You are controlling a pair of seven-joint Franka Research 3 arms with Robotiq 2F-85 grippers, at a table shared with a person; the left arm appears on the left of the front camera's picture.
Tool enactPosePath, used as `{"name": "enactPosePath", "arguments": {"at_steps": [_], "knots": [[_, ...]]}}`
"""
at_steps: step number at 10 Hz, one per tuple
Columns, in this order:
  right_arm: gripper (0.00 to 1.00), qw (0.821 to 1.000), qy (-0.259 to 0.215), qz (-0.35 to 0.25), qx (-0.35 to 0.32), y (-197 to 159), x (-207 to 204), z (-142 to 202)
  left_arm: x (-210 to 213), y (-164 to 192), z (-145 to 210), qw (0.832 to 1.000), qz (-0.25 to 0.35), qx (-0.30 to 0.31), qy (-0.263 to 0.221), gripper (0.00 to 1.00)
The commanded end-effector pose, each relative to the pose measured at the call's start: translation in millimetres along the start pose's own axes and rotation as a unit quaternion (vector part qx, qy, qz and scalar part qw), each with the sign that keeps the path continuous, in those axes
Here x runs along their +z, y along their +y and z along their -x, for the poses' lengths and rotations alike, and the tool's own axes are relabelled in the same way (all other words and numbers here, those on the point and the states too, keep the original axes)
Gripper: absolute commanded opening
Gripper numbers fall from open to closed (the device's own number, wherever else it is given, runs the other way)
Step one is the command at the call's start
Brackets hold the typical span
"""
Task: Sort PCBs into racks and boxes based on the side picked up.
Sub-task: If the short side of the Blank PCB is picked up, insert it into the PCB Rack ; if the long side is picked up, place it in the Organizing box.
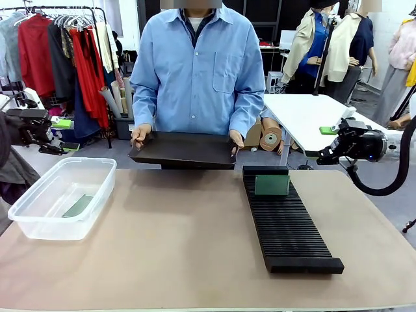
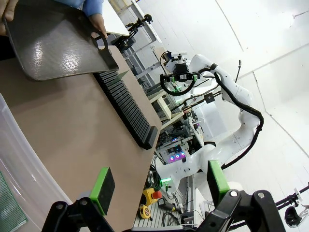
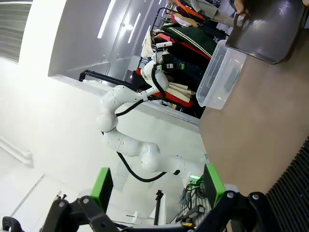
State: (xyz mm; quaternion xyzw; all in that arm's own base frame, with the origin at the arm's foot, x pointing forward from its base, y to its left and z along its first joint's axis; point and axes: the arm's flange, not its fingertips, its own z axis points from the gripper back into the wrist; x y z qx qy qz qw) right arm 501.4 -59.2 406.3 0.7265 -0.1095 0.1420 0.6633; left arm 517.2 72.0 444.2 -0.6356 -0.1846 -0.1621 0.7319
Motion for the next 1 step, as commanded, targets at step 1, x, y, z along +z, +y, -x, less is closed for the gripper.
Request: {"name": "enactPosePath", "arguments": {"at_steps": [1], "knots": [[1.00, 1.000, 0.003, 0.002, 0.002, 2.4, 1.5, -0.4, 0.2, -2.4, 0.2, 1.000, 0.001, -0.002, 0.000, 1.00]]}}
